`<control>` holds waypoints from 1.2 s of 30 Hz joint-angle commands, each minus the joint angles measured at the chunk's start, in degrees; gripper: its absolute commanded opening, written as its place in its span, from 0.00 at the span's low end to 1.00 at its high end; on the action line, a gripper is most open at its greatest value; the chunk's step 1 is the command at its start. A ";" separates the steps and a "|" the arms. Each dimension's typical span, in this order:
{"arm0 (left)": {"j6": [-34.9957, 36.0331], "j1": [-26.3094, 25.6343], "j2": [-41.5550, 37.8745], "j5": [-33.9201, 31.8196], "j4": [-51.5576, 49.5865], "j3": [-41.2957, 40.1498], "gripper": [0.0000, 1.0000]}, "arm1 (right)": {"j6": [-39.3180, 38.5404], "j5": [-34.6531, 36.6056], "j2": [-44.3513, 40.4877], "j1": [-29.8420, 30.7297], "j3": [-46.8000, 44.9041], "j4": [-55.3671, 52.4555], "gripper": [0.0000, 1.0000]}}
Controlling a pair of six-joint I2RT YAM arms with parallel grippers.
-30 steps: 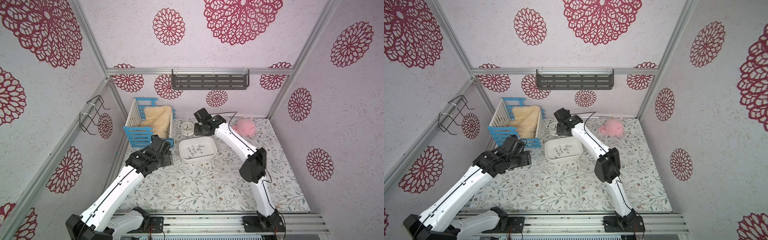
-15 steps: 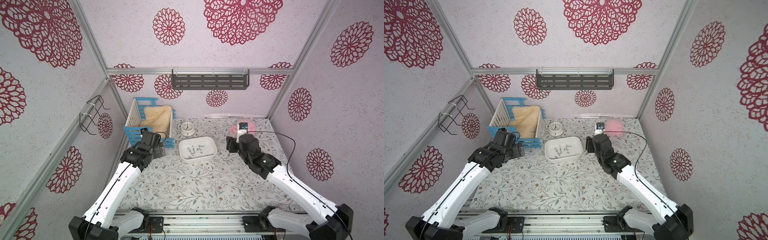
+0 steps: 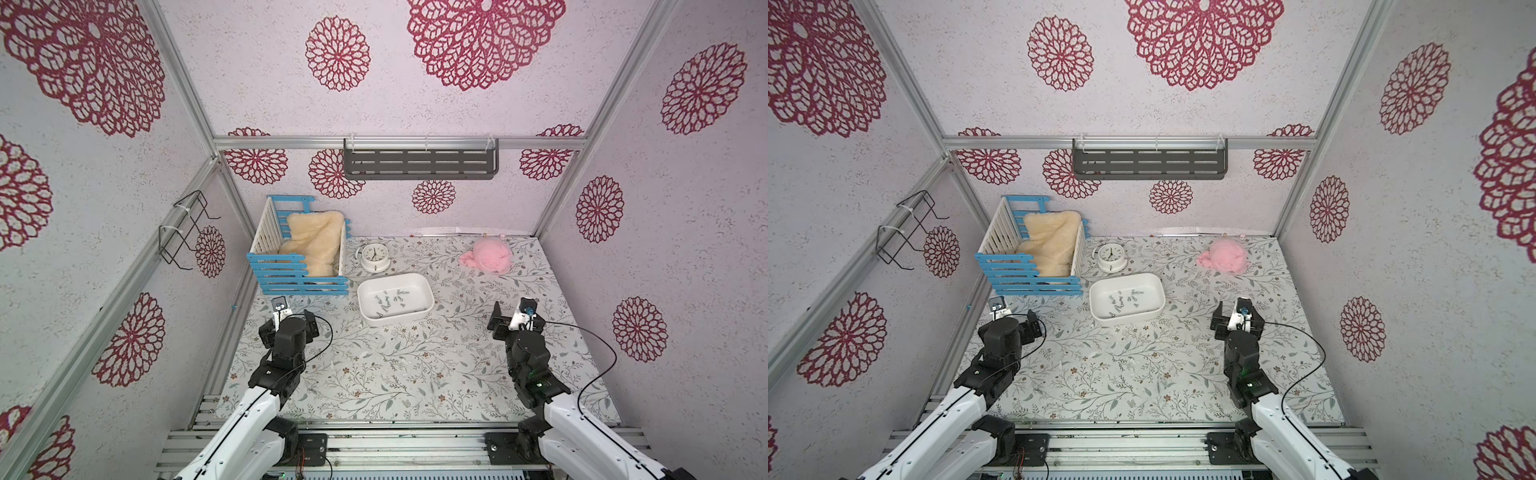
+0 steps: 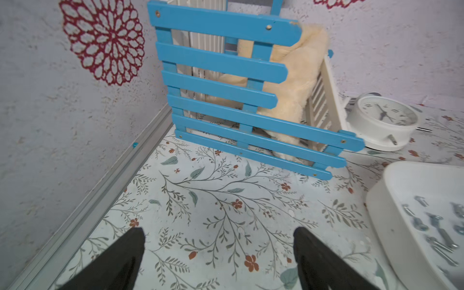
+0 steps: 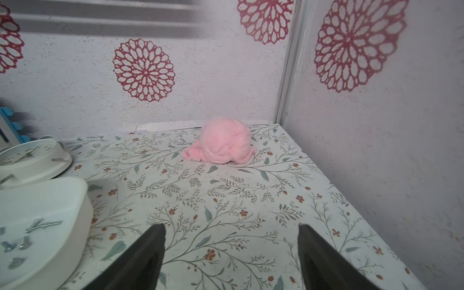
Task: Put the screws on the desktop into the storage box
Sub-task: Reset both arms
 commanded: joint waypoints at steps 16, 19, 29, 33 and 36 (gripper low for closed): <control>4.66 13.49 14.41 -1.82 32.76 -3.38 0.97 | -3.08 -14.70 41.99 -9.88 -0.37 52.21 0.99; 4.32 16.03 19.69 1.04 38.28 -2.81 0.97 | -2.20 -16.34 42.94 -11.09 0.47 51.92 0.99; 4.31 21.35 36.10 12.06 51.42 -0.93 0.98 | -2.09 -18.92 42.51 -11.90 1.14 49.73 0.99; 7.44 20.24 41.01 15.42 52.46 1.65 0.97 | -2.04 -19.02 42.53 -11.92 1.29 49.40 0.99; 8.22 19.59 41.00 14.57 50.67 2.57 0.97 | -2.04 -18.99 42.31 -11.99 1.07 49.57 0.99</control>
